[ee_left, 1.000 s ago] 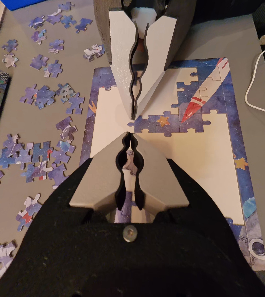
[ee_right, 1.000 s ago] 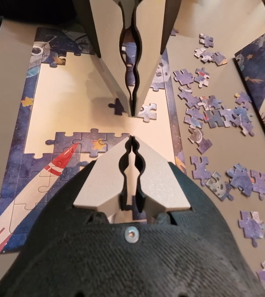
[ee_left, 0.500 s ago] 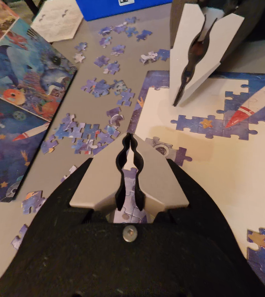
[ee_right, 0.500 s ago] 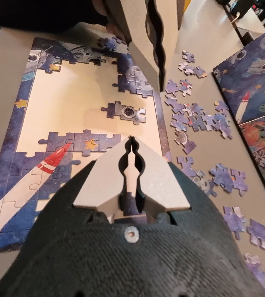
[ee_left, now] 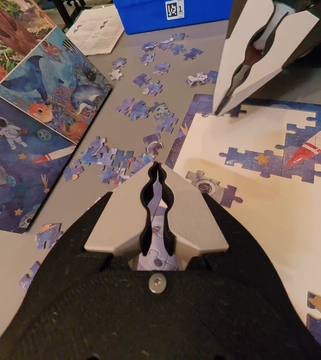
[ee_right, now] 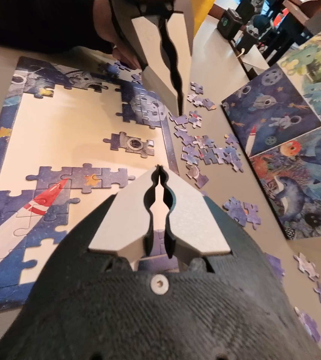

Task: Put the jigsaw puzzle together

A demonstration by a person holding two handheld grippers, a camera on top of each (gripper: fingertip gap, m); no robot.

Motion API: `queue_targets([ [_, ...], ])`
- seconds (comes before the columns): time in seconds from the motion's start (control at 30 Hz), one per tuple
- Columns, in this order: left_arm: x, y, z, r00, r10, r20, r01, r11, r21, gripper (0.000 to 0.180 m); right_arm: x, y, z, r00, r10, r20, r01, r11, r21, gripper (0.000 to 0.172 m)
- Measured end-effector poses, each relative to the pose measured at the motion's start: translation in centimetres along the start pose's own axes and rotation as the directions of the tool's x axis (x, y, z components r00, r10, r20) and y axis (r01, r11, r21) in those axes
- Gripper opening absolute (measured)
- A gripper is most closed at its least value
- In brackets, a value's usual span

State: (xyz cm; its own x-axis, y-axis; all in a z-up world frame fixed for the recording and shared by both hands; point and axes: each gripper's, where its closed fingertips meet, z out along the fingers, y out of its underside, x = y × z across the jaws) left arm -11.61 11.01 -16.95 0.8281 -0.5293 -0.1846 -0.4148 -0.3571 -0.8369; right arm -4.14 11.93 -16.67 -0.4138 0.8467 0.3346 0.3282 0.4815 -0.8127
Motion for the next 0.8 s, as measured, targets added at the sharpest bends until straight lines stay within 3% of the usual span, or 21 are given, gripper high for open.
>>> queue_targets([
  [0.33, -0.4, 0.0, 0.1, 1.000, -0.002, 0.023, 0.002, 1.000, 0.009, 0.000, 2.1, 0.5, -0.8, 0.993, 0.105, -0.045, -0.103, 0.993, 0.054, 0.000],
  [0.8, -2.3, 0.6, -0.5, 0.995, -0.035, 0.093, 0.036, 0.999, -0.009, 0.000, 2.1, -0.4, -0.8, 0.992, 0.096, -0.079, -0.090, 0.993, 0.079, 0.000],
])
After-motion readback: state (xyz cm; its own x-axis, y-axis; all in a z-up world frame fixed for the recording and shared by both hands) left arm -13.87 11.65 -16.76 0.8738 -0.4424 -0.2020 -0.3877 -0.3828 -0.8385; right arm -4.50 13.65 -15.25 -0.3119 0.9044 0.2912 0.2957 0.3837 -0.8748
